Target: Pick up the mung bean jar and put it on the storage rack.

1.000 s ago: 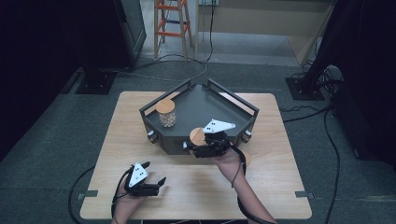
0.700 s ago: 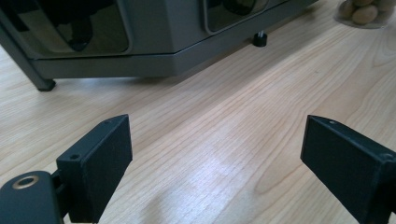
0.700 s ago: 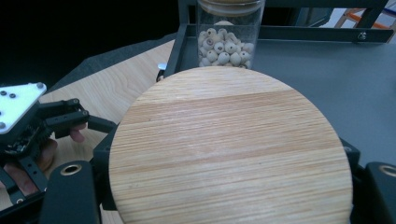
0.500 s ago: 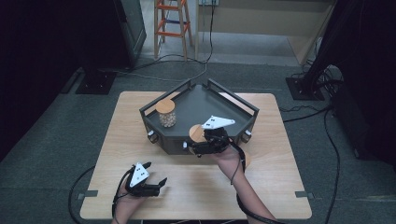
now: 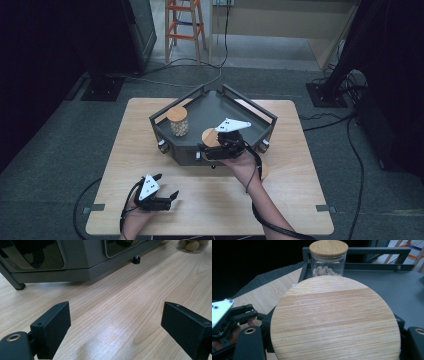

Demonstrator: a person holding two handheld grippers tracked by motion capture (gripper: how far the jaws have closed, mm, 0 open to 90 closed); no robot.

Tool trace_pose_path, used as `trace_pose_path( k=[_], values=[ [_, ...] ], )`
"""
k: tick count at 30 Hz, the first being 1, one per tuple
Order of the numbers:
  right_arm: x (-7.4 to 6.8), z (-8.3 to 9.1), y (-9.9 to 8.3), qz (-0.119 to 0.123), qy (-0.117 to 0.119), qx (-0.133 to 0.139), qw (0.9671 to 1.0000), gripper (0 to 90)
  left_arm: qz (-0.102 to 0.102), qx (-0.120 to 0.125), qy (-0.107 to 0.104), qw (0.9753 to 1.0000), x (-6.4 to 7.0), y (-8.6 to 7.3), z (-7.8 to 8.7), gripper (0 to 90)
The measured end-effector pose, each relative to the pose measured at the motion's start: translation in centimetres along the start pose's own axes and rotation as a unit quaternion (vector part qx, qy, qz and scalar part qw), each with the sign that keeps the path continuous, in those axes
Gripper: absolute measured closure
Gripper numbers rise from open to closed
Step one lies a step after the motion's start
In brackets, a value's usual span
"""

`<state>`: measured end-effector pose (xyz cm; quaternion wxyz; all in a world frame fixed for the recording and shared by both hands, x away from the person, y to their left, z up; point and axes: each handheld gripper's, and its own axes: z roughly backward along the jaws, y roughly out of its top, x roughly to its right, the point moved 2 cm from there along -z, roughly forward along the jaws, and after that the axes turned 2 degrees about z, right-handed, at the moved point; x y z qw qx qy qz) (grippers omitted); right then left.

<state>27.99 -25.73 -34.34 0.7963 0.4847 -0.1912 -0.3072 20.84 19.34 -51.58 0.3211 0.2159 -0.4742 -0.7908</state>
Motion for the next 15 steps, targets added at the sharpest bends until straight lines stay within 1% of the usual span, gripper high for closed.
trace_pose_path(
  k=[3, 6, 12, 15],
  values=[
    [0.3, -0.1, 0.2, -0.005, 0.000, 0.001, 1.0000, 25.2, 0.000, 0.000, 0.001, 1.0000, 0.0, 0.0, 0.0, 8.9],
    [0.4, -0.4, 0.6, 0.000, -0.003, -0.006, 1.0000, 25.2, -0.006, -0.004, 0.000, 1.0000, 0.1, 0.1, -0.1, 8.9],
    [0.6, -0.8, 1.0, -0.002, -0.007, -0.012, 0.9999, 25.2, -0.005, -0.003, -0.002, 1.0000, 0.1, 0.1, -0.1, 8.9],
    [0.8, -1.0, 1.1, -0.001, -0.009, -0.016, 0.9998, 25.2, -0.007, -0.003, -0.004, 1.0000, 0.2, 0.2, -0.2, 8.9]
  ],
)
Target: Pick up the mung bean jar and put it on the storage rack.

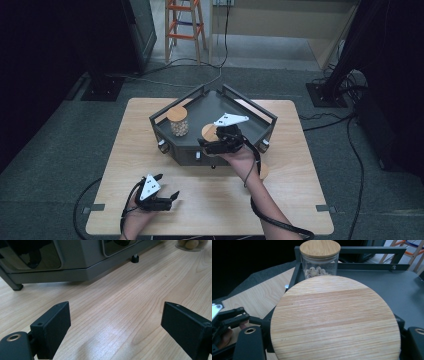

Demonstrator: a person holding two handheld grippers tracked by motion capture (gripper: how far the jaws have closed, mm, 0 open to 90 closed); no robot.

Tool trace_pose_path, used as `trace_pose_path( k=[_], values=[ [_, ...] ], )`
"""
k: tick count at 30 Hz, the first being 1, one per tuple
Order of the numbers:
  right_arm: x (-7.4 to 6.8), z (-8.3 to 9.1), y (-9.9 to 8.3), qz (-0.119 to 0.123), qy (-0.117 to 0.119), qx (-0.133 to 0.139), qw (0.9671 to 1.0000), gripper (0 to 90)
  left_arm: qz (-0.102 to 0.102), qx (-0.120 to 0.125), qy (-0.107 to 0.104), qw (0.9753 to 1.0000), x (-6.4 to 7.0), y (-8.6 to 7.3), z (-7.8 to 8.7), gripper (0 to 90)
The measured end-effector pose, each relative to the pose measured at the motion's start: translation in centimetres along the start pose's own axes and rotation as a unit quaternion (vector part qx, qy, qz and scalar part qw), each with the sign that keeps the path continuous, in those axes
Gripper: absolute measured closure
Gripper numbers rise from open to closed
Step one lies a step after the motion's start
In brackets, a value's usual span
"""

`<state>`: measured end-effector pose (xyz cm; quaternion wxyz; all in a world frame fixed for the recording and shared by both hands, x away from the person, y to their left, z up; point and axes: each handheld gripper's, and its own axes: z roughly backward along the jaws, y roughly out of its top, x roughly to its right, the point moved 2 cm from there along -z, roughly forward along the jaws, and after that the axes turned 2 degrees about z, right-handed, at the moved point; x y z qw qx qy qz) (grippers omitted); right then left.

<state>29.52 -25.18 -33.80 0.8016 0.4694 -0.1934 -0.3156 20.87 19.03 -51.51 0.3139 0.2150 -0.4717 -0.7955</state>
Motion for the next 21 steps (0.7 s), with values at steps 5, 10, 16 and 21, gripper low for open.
trace_pose_path(
  k=[5, 10, 16, 21],
  values=[
    [0.4, -0.4, 0.2, -0.003, -0.006, 0.001, 1.0000, 25.2, -0.003, -0.002, -0.001, 1.0000, 0.1, 0.1, 0.0, 8.9],
    [0.3, -1.0, 0.6, 0.009, -0.011, -0.003, 0.9999, 25.3, -0.001, -0.003, -0.003, 1.0000, 0.0, 0.1, -0.1, 8.9],
    [0.0, -1.1, 0.9, 0.024, -0.021, 0.009, 0.9995, 25.2, -0.010, -0.007, -0.004, 0.9999, 0.1, 0.2, -0.2, 8.9],
    [0.6, -1.5, 1.5, 0.016, -0.023, 0.004, 0.9996, 25.2, -0.008, -0.007, -0.006, 0.9999, 0.0, 0.2, -0.1, 8.9]
  ],
)
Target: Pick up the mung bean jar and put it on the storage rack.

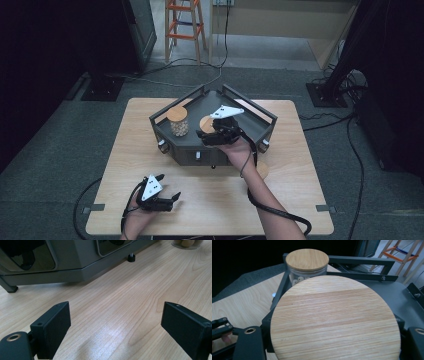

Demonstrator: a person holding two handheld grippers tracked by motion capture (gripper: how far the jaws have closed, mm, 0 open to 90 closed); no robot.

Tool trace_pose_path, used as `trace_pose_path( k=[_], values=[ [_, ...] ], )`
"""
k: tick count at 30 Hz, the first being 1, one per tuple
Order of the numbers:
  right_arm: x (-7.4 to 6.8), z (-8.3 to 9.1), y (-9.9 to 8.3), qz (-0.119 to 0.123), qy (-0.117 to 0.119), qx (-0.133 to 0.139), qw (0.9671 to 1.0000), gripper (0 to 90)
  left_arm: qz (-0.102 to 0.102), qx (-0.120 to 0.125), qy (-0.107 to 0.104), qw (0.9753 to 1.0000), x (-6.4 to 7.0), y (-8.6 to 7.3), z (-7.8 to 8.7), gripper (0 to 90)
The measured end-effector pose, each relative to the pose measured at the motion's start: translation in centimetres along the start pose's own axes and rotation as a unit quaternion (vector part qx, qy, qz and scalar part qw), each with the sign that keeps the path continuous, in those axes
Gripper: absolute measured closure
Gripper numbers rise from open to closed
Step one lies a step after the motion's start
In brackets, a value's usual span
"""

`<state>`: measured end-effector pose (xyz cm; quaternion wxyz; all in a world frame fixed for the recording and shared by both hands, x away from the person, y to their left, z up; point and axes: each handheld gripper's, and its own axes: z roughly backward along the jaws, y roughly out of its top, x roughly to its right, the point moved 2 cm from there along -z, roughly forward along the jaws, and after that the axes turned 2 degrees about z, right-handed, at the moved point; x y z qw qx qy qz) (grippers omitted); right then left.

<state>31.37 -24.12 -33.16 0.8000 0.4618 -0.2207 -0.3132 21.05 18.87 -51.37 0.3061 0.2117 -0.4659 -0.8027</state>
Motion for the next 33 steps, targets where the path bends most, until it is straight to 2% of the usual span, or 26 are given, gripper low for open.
trace_pose_path(
  k=[4, 9, 16, 22, 25, 28, 33],
  values=[
    [0.7, -0.2, -0.1, -0.020, 0.002, 0.004, 0.9998, 25.2, 0.000, -0.002, -0.001, 1.0000, -0.1, 0.1, 0.0, 8.9],
    [0.5, -0.4, 0.4, -0.006, -0.015, -0.005, 0.9999, 25.2, -0.004, -0.002, 0.001, 1.0000, 0.1, 0.1, -0.2, 9.0],
    [1.2, -1.0, 0.5, -0.023, -0.015, -0.007, 0.9996, 25.2, -0.004, -0.003, -0.001, 1.0000, 0.0, 0.1, -0.2, 8.9],
    [1.4, -1.7, 0.6, -0.024, -0.020, -0.010, 0.9995, 25.2, -0.007, -0.007, -0.002, 1.0000, 0.0, 0.3, -0.2, 8.9],
    [1.2, -2.0, 0.7, -0.021, -0.029, -0.009, 0.9993, 25.2, -0.007, -0.006, -0.003, 0.9999, 0.0, 0.2, -0.2, 8.9],
    [1.6, -2.2, 0.6, -0.036, -0.026, -0.003, 0.9990, 25.2, -0.007, -0.007, -0.003, 0.9999, 0.0, 0.3, -0.2, 8.9],
    [1.8, -2.9, 0.9, -0.038, -0.030, -0.015, 0.9987, 25.2, -0.009, -0.007, -0.004, 0.9999, 0.0, 0.3, -0.2, 8.9]
  ],
)
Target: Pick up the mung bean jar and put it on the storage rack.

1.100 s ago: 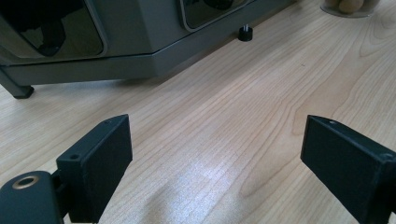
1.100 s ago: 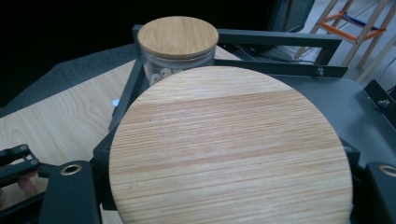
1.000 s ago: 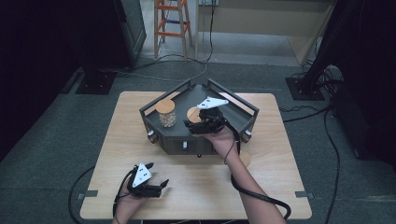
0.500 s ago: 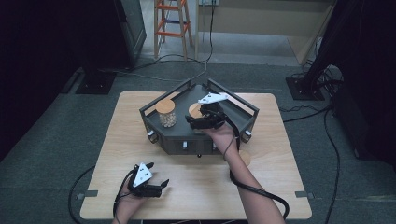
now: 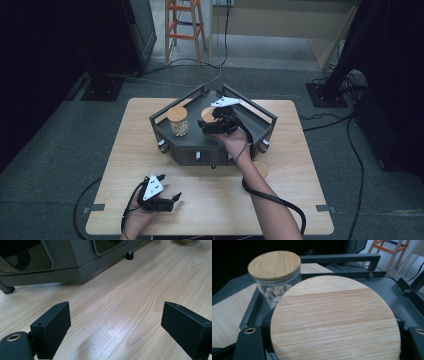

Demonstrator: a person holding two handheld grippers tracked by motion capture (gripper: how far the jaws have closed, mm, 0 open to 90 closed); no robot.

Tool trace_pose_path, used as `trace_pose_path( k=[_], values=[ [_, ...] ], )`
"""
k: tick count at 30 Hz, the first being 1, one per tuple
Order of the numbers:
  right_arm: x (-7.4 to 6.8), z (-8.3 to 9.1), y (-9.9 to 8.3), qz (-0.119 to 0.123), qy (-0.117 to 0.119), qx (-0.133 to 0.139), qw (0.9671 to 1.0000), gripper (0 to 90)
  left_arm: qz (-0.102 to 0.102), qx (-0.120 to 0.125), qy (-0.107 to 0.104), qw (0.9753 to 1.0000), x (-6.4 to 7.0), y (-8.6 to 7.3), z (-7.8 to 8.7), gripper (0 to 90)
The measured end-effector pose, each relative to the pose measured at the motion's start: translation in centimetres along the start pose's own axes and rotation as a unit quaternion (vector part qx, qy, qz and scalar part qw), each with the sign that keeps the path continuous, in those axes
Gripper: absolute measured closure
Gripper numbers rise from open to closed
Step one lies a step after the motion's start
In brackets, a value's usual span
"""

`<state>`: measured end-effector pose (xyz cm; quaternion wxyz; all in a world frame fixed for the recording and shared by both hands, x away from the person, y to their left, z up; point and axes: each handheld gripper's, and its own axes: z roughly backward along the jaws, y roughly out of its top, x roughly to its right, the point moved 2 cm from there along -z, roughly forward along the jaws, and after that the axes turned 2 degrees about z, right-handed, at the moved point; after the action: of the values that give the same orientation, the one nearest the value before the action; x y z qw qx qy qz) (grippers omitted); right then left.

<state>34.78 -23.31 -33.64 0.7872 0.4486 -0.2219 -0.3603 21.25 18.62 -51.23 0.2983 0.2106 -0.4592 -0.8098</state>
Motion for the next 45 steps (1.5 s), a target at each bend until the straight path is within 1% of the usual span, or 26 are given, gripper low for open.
trace_pose_path(
  k=[6, 13, 15, 19, 22, 27, 34, 41, 45],
  values=[
    [0.0, -0.8, -0.2, -0.005, -0.004, -0.006, 1.0000, 25.2, -0.002, -0.002, -0.001, 1.0000, 0.0, 0.1, 0.0, 9.0],
    [-0.3, -1.2, -1.0, -0.014, -0.013, -0.002, 0.9998, 25.2, -0.001, -0.002, -0.003, 1.0000, -0.1, 0.1, 0.0, 9.0],
    [-0.4, -1.4, -1.0, -0.012, -0.015, -0.005, 0.9998, 25.2, -0.002, -0.002, -0.003, 1.0000, -0.1, 0.1, 0.0, 8.9],
    [-0.8, -2.1, -0.9, 0.001, -0.025, -0.012, 0.9996, 25.2, -0.002, -0.003, -0.003, 1.0000, -0.1, 0.1, 0.0, 8.9],
    [-0.7, -2.4, -1.0, -0.008, -0.026, -0.012, 0.9996, 25.2, -0.001, -0.002, -0.004, 1.0000, -0.1, 0.1, 0.0, 8.9],
    [-0.7, -2.6, -1.2, -0.014, -0.028, -0.009, 0.9995, 25.2, -0.002, -0.002, -0.005, 1.0000, -0.1, 0.1, 0.0, 9.0],
    [-0.7, -2.7, -1.4, -0.012, -0.027, -0.006, 0.9995, 25.1, -0.002, -0.003, -0.004, 1.0000, -0.1, 0.1, 0.0, 9.0],
    [-0.8, -2.7, -1.2, -0.009, -0.029, -0.013, 0.9994, 24.9, -0.001, -0.002, -0.005, 1.0000, -0.1, 0.1, 0.0, 9.0],
    [-1.1, -2.8, -1.1, 0.002, -0.037, -0.018, 0.9992, 20.5, -0.001, -0.003, -0.005, 1.0000, -0.1, 0.1, 0.0, 8.9]
  ],
)
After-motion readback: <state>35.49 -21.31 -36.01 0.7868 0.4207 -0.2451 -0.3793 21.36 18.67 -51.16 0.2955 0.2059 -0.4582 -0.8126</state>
